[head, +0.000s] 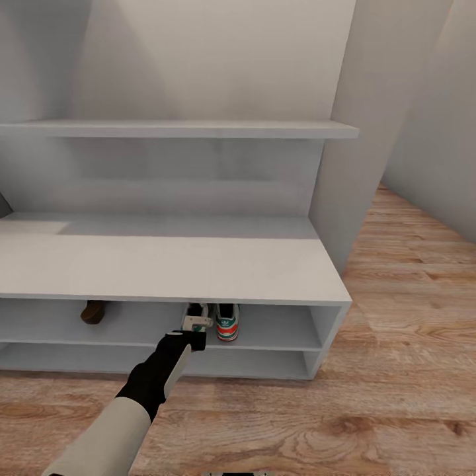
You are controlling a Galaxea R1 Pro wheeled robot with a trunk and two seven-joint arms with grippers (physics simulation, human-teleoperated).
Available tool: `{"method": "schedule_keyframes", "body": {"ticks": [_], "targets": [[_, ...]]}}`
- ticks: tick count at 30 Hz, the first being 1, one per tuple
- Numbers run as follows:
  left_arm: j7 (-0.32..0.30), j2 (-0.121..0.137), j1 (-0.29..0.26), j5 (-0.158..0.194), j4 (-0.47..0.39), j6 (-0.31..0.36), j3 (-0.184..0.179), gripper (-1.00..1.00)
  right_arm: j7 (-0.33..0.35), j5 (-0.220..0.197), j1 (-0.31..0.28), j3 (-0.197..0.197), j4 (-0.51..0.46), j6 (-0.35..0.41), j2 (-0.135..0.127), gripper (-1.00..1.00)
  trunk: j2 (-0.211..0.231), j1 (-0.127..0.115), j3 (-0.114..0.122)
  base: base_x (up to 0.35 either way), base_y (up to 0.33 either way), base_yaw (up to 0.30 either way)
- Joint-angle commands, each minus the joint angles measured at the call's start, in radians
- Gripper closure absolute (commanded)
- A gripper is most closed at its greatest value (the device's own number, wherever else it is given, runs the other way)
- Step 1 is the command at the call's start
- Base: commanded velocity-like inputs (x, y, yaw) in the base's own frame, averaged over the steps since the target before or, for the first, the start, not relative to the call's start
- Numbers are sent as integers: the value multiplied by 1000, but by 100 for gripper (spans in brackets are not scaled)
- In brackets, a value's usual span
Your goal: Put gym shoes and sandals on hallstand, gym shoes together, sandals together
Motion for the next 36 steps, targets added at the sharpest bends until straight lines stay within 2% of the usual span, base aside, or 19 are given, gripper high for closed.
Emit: {"method": "schedule_keyframes", "body": {"ticks": [1,8,12,36], "targets": [[8,0,-1,10,-1,4,-3,100,3,3,-2,-5,-1,6,0,100,-1,0,-5,0,0,0],[8,1,0,10,-1,4,-3,100,3,3,-2,-5,-1,6,0,100,-1,0,-5,0,0,0],[8,0,-1,10,-1,4,-2,100,3,3,-2,-5,-1,6,0,100,-2,2,-20,0,0,0],[8,0,-1,10,-2,4,-2,100,3,3,-2,-5,-1,6,0,100,-2,2,-20,27,0,0]]}}
